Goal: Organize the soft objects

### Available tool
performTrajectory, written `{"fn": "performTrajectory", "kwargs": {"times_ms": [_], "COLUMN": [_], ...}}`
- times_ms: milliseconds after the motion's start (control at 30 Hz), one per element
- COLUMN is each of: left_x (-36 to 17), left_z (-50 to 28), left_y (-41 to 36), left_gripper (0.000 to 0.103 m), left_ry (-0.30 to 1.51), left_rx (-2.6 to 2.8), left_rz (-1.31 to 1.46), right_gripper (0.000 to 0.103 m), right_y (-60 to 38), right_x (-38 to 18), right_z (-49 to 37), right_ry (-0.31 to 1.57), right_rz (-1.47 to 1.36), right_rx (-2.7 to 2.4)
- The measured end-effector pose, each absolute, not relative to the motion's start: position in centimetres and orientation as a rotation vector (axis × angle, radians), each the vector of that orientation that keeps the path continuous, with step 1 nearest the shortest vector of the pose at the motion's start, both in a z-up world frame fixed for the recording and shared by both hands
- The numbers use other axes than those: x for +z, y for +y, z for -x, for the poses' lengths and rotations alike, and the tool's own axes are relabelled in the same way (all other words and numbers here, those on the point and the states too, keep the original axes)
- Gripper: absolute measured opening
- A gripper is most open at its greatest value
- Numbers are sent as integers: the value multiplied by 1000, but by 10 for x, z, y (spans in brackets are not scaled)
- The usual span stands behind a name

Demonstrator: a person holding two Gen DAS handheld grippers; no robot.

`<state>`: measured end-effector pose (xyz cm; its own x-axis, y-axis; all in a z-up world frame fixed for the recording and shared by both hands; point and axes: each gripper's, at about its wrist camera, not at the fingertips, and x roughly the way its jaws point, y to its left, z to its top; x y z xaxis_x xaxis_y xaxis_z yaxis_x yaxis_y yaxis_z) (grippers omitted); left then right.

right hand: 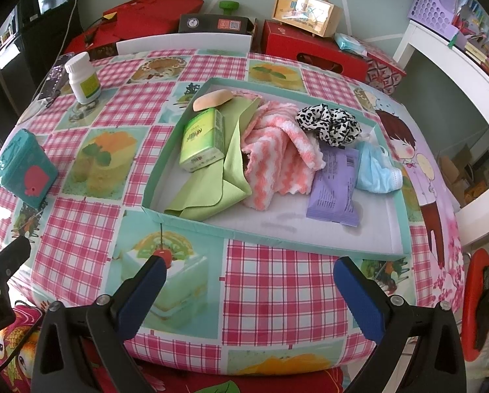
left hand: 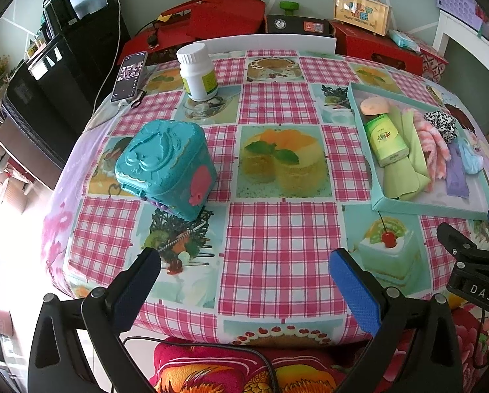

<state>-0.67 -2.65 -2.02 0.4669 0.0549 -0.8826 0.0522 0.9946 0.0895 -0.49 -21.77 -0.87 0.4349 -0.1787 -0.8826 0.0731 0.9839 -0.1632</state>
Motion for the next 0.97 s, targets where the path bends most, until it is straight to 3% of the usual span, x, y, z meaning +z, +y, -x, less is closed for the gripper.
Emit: {"fn": "performTrajectory", "kwargs": {"times_ms": [967], "left_x": [-17], "left_z": [9], "left_y": [-27], "left_gripper": [102], "left_ry": [1081], "left_rx": [-11], "left_rz": [-100], "right_gripper": [103], "right_y": [-218], "right_x": [-8], "right_z": [4], "right_ry": [1117], "right_rz": [107], "right_rx": [-154]}}
